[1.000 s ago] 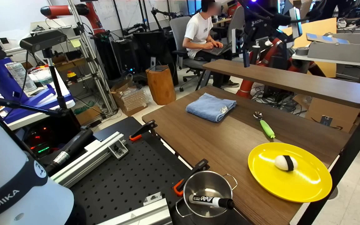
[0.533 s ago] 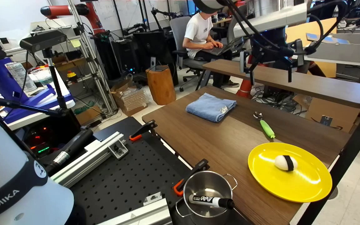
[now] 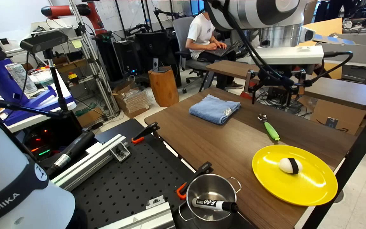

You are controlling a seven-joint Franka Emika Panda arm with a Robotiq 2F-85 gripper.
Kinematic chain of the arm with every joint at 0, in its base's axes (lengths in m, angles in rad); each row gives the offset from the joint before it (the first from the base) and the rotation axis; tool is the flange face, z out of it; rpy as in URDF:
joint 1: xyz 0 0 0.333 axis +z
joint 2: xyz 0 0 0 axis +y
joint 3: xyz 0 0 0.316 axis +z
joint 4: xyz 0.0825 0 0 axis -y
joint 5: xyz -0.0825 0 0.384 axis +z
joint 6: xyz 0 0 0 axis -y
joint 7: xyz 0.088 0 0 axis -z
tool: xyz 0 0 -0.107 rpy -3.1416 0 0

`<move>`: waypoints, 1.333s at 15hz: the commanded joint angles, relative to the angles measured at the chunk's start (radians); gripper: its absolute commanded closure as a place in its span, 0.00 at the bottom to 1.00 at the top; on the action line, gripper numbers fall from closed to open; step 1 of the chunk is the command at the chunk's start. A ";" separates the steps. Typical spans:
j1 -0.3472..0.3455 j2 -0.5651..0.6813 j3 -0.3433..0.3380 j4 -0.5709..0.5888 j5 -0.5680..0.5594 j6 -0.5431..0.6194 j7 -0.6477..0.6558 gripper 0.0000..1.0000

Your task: Move the green spoon slightly to the left

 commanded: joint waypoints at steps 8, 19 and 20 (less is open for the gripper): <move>0.005 0.207 0.003 0.177 -0.022 -0.026 -0.036 0.00; 0.026 0.359 -0.023 0.365 -0.063 -0.082 -0.053 0.00; 0.030 0.371 -0.025 0.373 -0.072 -0.082 -0.051 0.00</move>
